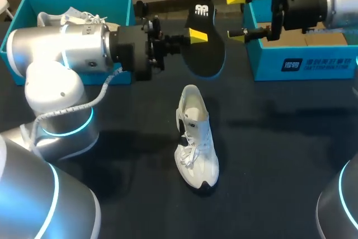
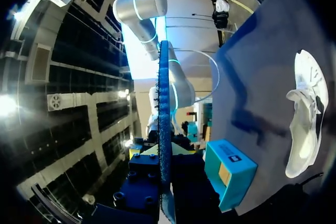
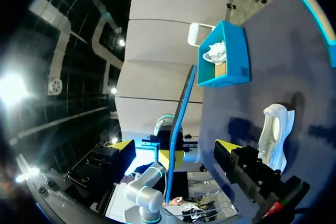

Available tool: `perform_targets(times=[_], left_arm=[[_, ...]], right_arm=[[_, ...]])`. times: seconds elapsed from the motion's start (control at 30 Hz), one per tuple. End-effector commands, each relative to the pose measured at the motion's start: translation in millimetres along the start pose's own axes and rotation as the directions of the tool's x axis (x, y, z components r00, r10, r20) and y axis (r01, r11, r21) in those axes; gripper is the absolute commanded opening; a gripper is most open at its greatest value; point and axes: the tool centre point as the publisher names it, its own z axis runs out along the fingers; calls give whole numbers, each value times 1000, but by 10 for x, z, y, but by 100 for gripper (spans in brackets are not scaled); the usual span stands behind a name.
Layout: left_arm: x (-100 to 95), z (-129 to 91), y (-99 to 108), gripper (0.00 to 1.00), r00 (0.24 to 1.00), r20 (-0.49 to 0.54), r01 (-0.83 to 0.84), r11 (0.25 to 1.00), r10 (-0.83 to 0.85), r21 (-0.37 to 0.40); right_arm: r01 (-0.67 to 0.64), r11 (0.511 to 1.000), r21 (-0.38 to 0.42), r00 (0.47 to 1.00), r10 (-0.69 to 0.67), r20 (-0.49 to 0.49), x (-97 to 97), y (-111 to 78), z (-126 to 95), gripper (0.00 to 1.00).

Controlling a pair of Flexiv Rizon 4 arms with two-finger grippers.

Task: Take the shoe out of the shoebox, open the shoe tongue, remove and reinsert the insole, then place the shoe into the shoebox

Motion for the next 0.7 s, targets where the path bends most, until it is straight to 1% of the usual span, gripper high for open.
perform_targets(times=[0.03, 0.17, 0.33, 0.57, 0.7], left_arm=[[6, -116, -26, 0, 1000, 0, -3, 1000, 3, 16], [20, -165, -46, 0, 1000, -14, 15, 999, -15, 30], [50, -195, -70, 0, 1000, -21, 17, 999, -16, 44], [62, -199, -73, 0, 1000, -25, 12, 999, -11, 46], [62, -199, -73, 0, 1000, -25, 12, 999, -11, 46]], right_arm=[[8, 1000, -8, 1000, -8, 1, -4, -152, -113, 100], [12, 1000, -7, 1000, -12, -3, -11, -279, -202, 100], [29, 1000, -7, 1000, -29, -4, -17, -382, -298, 100], [46, 999, 5, 999, -46, 1, -61, -482, -408, 100], [61, 998, -3, 998, -61, 9, -68, -501, -458, 100]])
